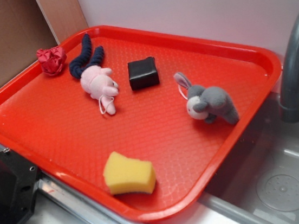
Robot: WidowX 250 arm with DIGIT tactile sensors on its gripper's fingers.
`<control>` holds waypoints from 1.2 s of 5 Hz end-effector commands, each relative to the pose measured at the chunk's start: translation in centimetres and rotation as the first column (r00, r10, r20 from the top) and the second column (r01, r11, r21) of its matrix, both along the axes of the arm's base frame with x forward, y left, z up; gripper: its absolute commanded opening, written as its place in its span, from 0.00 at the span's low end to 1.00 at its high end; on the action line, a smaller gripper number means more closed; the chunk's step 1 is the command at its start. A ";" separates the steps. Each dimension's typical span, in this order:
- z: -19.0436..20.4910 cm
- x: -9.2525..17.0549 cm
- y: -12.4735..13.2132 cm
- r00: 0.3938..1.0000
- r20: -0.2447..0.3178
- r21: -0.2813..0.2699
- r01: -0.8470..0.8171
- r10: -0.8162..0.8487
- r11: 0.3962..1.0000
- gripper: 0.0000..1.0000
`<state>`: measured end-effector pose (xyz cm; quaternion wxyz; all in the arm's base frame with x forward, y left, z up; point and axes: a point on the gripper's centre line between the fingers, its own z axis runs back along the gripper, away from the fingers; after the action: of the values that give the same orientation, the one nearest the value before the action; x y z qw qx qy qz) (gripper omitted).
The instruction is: Grab the black box.
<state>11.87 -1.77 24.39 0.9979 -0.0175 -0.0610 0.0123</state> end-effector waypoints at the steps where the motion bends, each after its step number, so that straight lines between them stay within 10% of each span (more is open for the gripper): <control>1: 0.0 0.0 0.0 1.000 0.000 0.000 0.000 0.000 1.000 1.00; 2: -3.1 2.3 1.9 0.960 -0.135 0.118 -0.230 0.245 0.966 1.00; 4: -9.2 8.1 3.4 0.744 -0.052 -0.039 -0.668 0.667 0.743 1.00; 6: -9.2 8.1 3.4 0.744 -0.052 -0.039 -0.668 0.667 0.743 1.00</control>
<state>19.85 1.05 14.45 0.9296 -0.0187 -0.0319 0.3667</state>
